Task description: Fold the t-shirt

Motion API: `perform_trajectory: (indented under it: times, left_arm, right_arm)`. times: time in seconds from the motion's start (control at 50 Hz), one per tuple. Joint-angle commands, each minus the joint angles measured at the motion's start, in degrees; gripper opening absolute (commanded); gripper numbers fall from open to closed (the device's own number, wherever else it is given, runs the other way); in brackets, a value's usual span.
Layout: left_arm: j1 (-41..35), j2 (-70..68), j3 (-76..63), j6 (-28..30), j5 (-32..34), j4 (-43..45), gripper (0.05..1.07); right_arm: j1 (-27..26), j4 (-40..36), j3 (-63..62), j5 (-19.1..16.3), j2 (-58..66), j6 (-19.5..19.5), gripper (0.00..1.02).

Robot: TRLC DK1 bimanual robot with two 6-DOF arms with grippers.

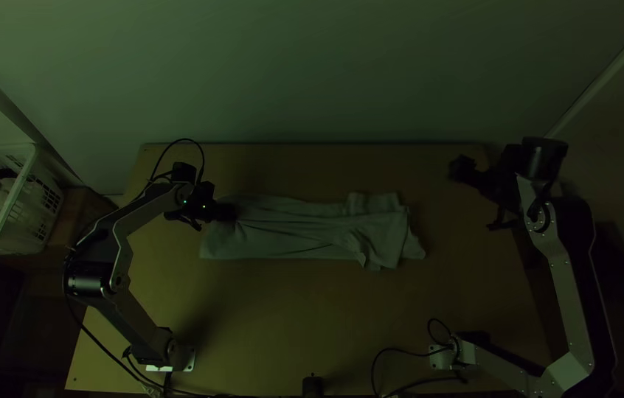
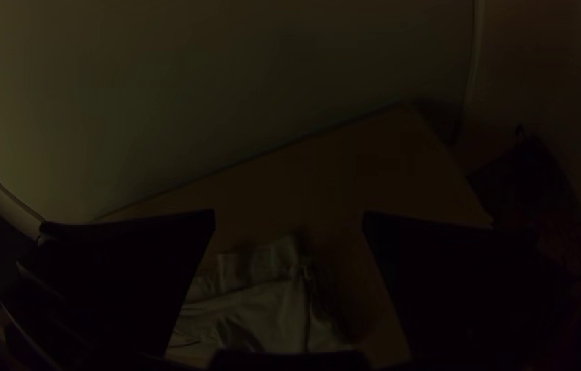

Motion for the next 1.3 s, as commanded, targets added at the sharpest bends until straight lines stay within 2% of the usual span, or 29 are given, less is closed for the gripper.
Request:
perform_trajectory:
  times: [0.0, 0.36, 0.62, 0.94, 1.28]
  left_arm:
    - [4.2, -2.81, -0.3, 3.36, -2.16, -3.09, 0.08]
    - [19.15, -3.95, 5.06, 13.64, -4.18, -13.55, 0.08]
    - [24.68, -10.01, 5.59, 16.81, -8.4, -16.54, 0.08]
    - [23.45, -12.48, 12.97, 16.1, -12.09, -29.46, 0.08]
    - [11.59, -12.83, 27.83, 8.98, -15.52, -40.09, 0.08]
  right_arm:
    - [0.54, 0.38, -2.33, -0.15, -1.43, 1.25, 0.98]
    - [0.45, 4.86, -7.78, 0.02, -2.92, 0.9, 0.98]
    - [-0.78, 10.05, -12.17, 0.02, -4.77, -0.07, 0.98]
    - [-0.87, 12.24, -15.69, 0.02, -6.52, -0.15, 0.98]
    - [-1.48, 12.68, -17.62, 0.02, -8.81, -0.33, 0.98]
